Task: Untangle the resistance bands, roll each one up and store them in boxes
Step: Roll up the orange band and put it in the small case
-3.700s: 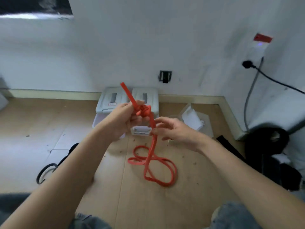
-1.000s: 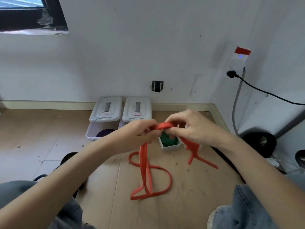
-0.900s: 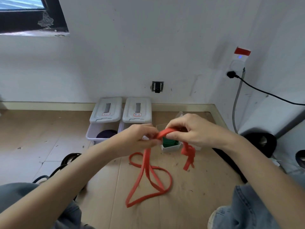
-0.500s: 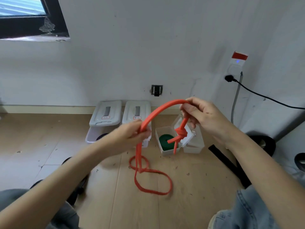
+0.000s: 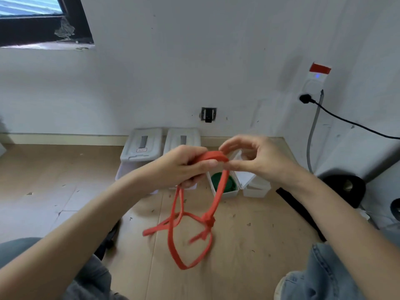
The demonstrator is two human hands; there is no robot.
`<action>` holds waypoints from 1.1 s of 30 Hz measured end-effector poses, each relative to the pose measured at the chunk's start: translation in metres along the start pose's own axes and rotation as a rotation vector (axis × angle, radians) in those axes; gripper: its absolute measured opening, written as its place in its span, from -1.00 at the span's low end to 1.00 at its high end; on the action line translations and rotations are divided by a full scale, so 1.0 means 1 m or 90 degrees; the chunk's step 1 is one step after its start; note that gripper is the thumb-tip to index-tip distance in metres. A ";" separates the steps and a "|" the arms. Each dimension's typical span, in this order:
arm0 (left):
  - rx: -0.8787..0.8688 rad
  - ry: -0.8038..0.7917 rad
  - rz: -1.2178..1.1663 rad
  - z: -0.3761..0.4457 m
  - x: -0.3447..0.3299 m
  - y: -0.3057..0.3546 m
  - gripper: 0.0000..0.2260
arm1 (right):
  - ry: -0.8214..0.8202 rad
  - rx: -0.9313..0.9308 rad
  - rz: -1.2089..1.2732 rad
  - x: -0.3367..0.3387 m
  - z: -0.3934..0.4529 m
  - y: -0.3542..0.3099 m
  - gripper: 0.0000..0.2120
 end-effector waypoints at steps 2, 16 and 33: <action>0.004 -0.014 0.007 -0.001 -0.005 -0.006 -0.58 | -0.067 0.006 0.017 -0.003 -0.001 -0.004 -0.77; 0.072 0.024 0.177 -0.013 -0.007 -0.066 -0.84 | 0.139 -0.021 0.166 0.041 0.010 0.007 -0.92; 0.026 -0.109 -0.030 -0.005 -0.013 -0.010 -0.76 | -0.172 -0.041 0.061 -0.023 -0.006 0.001 -0.83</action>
Point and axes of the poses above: each hand's wrist, its own z-axis towards the middle knuckle, its own x-axis out of the back of the hand, y = z × x, the point moved 7 cm from there along z, towards the middle knuckle, and after that the axes turned 9 degrees about y, right-handed, at the moved point
